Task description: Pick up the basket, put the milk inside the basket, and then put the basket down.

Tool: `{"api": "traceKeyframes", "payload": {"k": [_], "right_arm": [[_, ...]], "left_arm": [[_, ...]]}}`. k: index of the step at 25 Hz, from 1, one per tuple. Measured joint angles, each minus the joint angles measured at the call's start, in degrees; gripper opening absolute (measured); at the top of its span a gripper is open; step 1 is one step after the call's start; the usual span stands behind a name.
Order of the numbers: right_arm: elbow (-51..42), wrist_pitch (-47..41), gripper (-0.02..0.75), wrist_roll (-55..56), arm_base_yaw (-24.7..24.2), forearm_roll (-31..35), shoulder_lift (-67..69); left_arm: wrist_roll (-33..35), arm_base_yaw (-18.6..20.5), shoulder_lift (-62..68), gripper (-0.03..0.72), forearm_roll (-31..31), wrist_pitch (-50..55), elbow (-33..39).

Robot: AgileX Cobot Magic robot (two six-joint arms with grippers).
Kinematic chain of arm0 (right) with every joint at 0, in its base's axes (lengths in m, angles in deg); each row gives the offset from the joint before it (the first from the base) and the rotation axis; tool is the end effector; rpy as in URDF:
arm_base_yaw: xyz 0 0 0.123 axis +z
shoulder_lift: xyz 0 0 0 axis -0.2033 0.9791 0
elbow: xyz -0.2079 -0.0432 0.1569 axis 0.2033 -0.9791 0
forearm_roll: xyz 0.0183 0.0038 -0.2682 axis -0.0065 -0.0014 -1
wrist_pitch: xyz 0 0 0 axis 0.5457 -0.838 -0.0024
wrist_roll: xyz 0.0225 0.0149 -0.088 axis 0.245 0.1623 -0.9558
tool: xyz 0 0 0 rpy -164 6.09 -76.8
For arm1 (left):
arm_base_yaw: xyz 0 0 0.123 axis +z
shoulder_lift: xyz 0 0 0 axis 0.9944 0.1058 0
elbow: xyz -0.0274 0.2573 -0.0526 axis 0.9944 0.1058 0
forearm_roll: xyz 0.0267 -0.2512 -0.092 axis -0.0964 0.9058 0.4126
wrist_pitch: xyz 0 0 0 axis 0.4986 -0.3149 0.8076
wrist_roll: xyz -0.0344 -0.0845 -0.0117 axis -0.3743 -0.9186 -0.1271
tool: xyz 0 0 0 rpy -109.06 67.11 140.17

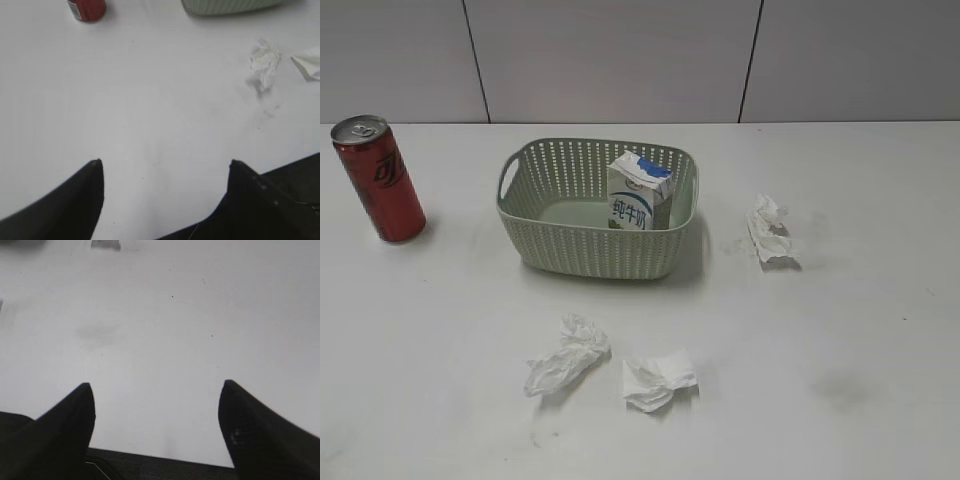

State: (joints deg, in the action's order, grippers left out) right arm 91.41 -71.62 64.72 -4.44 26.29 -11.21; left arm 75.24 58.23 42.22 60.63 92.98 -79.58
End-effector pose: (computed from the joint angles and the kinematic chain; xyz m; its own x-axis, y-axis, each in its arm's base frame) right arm 0.0857 0.0174 0.2512 -0.6562 -0.1133 -0.7461 -0.1975 0.9800 0.0249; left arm 0.0832 -0.0372 0.2697 -0.6708 0.3201 -0.6690 0.4151 0.9096 0.0190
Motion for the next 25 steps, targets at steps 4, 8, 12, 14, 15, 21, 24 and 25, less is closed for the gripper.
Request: {"api": "traceKeyframes", "payload": {"k": [4, 8, 12, 14, 15, 21, 24, 25], "right_arm": [[0.0, 0.0, 0.582, -0.1, 0.0, 0.0, 0.0], [0.0, 0.0, 0.575, -0.1, 0.0, 0.0, 0.0], [0.0, 0.0, 0.574, -0.1, 0.0, 0.0, 0.0], [0.0, 0.0, 0.574, -0.1, 0.0, 0.0, 0.0], [0.0, 0.0, 0.574, -0.1, 0.0, 0.0, 0.0], [0.0, 0.0, 0.573, -0.2, 0.0, 0.0, -1.2], [0.0, 0.0, 0.573, -0.2, -0.1, 0.0, -4.6], [0.0, 0.0, 0.573, -0.2, -0.2, 0.0, -6.0]], "left_arm": [[2.2, -0.1, -2.9, 0.585, 1.8, -0.4, 1.0], [5.4, -0.1, -3.0, 0.585, 4.9, -0.5, 1.0], [5.9, -0.1, -3.0, 0.585, 4.9, -0.5, 1.0], [5.9, -0.1, -3.0, 0.585, 4.9, -0.5, 1.0], [6.0, -0.1, -3.0, 0.585, 4.9, -0.5, 1.0], [6.0, 1.4, -4.5, 0.583, 5.0, -0.7, 1.0], [6.1, 6.5, -8.1, 0.575, 5.1, -0.7, 1.0], [6.1, 8.8, -9.3, 0.574, 5.1, -0.7, 1.0]]}}
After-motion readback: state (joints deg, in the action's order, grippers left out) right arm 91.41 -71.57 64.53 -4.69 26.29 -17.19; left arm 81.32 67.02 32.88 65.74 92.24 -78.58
